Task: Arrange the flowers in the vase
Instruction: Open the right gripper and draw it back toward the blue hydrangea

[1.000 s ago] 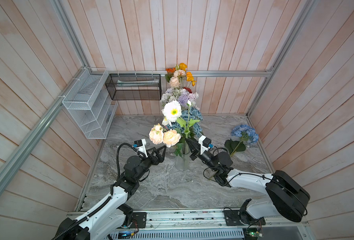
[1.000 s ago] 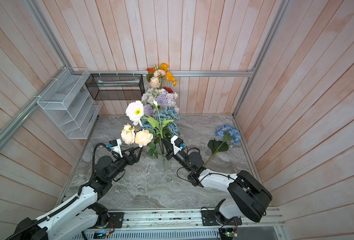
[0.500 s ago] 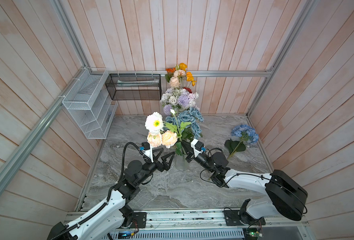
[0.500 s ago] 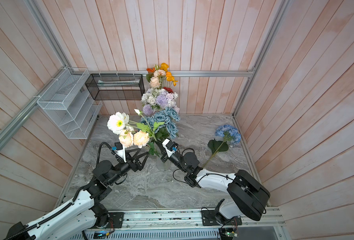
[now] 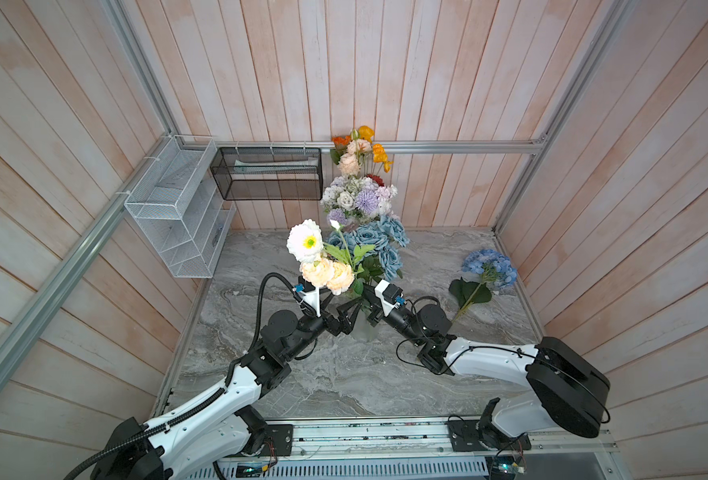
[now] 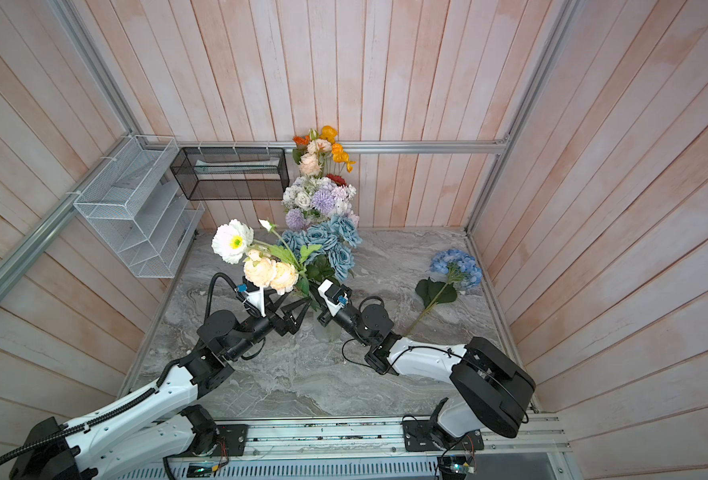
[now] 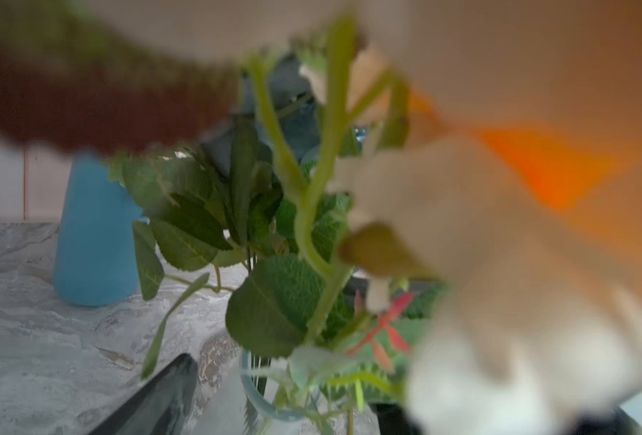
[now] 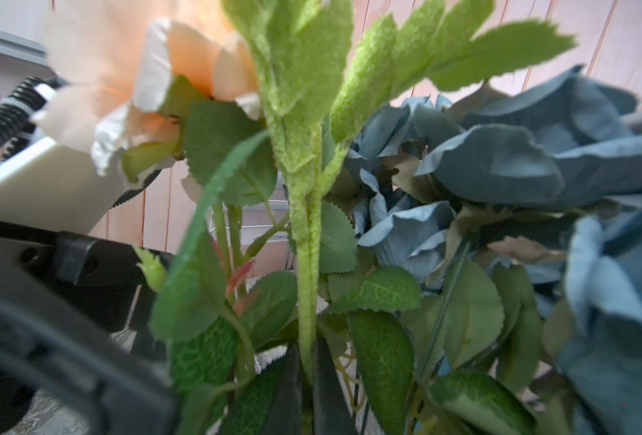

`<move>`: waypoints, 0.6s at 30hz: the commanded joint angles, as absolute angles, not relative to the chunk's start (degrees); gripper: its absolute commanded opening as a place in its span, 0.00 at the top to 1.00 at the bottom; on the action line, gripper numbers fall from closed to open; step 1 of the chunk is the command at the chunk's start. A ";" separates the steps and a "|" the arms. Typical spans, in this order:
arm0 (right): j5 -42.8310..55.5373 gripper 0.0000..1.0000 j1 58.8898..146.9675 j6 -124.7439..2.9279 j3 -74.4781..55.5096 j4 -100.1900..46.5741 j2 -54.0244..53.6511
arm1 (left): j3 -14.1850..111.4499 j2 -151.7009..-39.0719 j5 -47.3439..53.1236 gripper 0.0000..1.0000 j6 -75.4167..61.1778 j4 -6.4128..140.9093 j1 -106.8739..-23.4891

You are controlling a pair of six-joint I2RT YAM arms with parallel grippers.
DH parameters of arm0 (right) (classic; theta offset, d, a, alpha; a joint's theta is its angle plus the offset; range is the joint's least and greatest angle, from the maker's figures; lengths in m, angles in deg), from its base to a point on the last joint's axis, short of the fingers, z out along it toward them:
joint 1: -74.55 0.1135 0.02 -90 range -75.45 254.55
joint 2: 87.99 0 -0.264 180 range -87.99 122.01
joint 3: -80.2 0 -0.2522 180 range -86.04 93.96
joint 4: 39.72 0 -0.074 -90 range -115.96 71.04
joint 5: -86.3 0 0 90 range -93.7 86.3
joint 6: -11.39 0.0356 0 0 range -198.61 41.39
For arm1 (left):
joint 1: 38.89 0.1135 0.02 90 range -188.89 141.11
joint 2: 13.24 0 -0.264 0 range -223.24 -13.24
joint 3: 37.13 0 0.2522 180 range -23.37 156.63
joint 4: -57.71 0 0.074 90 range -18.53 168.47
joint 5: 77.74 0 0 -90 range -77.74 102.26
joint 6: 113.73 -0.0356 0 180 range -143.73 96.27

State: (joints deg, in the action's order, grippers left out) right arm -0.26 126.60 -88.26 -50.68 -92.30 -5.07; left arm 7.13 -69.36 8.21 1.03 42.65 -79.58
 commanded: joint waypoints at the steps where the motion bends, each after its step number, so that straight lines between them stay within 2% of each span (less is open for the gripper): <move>1: -0.76 1.00 127.54 -88.80 -53.46 -83.93 -4.49 | 10.44 -71.85 10.88 0.00 -0.15 36.69 -79.60; 10: -0.47 0.98 128.25 -90.30 -54.00 -83.77 -5.40 | 13.46 -75.62 15.97 0.00 1.55 35.35 -78.64; 18: -2.02 0.77 128.25 -88.05 -55.95 -82.63 -11.68 | 13.19 -76.35 17.64 0.00 2.65 35.17 -78.26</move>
State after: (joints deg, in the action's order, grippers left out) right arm -1.48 127.76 -88.98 -54.81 -87.74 -9.73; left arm 11.77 -75.96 15.51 2.29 37.12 -78.64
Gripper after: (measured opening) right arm 0.207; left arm 0.999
